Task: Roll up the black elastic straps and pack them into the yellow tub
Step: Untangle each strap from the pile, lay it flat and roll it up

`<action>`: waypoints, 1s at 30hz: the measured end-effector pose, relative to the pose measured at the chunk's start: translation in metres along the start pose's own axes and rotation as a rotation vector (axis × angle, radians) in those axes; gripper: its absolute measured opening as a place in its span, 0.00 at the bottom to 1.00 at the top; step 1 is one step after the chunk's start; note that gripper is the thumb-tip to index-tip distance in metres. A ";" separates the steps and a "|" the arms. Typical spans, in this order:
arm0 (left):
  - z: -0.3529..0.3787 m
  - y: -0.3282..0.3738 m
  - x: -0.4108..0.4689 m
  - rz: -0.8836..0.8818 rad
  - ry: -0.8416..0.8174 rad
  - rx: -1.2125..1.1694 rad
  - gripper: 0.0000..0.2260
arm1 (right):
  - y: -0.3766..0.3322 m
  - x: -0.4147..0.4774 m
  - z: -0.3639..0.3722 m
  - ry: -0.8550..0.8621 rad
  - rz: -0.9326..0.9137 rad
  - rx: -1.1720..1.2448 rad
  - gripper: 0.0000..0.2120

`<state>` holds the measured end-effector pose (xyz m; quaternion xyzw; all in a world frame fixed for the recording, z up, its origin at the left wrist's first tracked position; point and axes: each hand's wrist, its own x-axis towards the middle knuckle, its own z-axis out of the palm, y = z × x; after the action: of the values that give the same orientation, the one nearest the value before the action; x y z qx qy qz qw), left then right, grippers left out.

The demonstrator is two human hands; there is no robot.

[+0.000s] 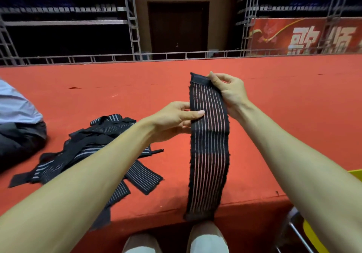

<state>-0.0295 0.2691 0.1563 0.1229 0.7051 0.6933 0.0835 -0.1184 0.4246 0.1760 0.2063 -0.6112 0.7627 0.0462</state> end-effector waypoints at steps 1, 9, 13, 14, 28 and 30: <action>0.002 -0.006 0.006 -0.007 0.007 -0.005 0.10 | 0.004 0.005 -0.005 -0.003 0.006 -0.025 0.07; 0.000 -0.112 0.068 -0.198 0.128 0.056 0.12 | 0.089 0.033 -0.054 -0.186 0.204 -0.387 0.10; -0.011 -0.162 0.096 -0.192 0.172 0.238 0.11 | 0.149 0.049 -0.070 -0.116 0.256 -0.449 0.09; -0.017 -0.173 0.102 -0.169 0.203 0.321 0.09 | 0.163 0.052 -0.071 -0.093 0.255 -0.456 0.09; -0.059 -0.271 0.128 -0.004 0.499 0.908 0.16 | 0.317 0.069 -0.060 0.011 0.249 -0.940 0.06; -0.060 -0.271 0.128 0.009 0.514 0.911 0.15 | 0.319 0.068 -0.057 -0.002 0.237 -1.029 0.06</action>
<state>-0.1849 0.2463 -0.1060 -0.0243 0.9324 0.3246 -0.1570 -0.2979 0.3869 -0.0995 0.0873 -0.9258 0.3638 0.0544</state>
